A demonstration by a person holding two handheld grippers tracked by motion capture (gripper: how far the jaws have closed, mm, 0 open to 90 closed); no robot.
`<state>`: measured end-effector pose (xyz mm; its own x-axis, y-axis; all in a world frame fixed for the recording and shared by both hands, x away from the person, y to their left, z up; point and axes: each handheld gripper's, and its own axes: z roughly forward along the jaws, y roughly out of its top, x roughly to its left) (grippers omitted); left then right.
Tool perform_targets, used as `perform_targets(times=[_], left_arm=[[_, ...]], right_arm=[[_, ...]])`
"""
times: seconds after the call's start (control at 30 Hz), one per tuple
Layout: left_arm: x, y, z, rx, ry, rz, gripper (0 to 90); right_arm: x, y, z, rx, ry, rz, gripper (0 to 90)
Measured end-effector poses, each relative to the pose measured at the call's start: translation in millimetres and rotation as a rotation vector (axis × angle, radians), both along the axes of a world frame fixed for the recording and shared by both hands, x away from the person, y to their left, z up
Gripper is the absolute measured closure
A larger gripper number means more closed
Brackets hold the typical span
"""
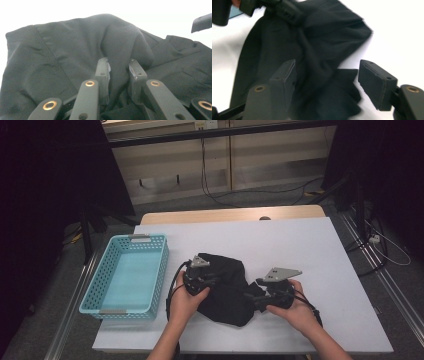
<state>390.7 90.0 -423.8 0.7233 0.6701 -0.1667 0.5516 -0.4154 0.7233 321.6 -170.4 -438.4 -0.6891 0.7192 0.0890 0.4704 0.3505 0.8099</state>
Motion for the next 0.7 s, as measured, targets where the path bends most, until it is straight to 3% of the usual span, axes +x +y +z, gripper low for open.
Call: perform_targets(times=[0.07, 0.1, 0.13, 0.17, 0.2, 0.27, 0.33, 0.4, 0.57, 0.7], left_arm=[[0.6, 4.1, 3.2, -0.033, 0.003, 0.014, 76.3], [1.0, 7.4, 5.5, -0.049, 0.005, 0.023, 76.4], [2.1, 15.7, 10.9, -0.075, 0.013, 0.037, 80.1], [2.1, 15.7, 10.9, -0.075, 0.013, 0.037, 81.2], [3.1, 20.6, 13.4, -0.087, 0.014, 0.041, 83.2], [4.7, 32.6, 18.7, -0.119, 0.011, 0.07, 84.7], [5.4, 36.5, 20.1, -0.123, 0.001, 0.081, 85.3], [6.9, 48.2, 25.3, -0.162, -0.005, 0.114, 85.3], [9.5, 59.3, 26.5, -0.172, -0.018, 0.157, 85.4], [11.8, 62.0, 22.6, -0.153, -0.025, 0.182, 85.2]], right_arm=[[0.4, 7.4, -4.8, -0.035, 0.017, 0.011, 41.1], [0.7, 9.4, -7.6, -0.048, 0.023, 0.021, 51.5], [0.1, 11.5, -10.8, -0.046, 0.027, 0.052, 69.2], [0.1, 11.5, -10.8, -0.046, 0.027, 0.052, 69.2], [-0.8, 11.7, -10.1, -0.041, 0.026, 0.077, 86.1], [-2.9, 11.5, -7.4, -0.02, 0.021, 0.1, 88.4], [-5.6, 10.7, -5.8, -0.015, 0.031, 0.121, 88.8], [-10.1, 9.9, -5.2, -0.006, 0.037, 0.146, 88.9], [-21.4, 9.3, -2.0, 0.026, 0.064, 0.22, 88.9], [-29.7, 12.7, -0.9, 0.01, 0.064, 0.266, 88.6]])
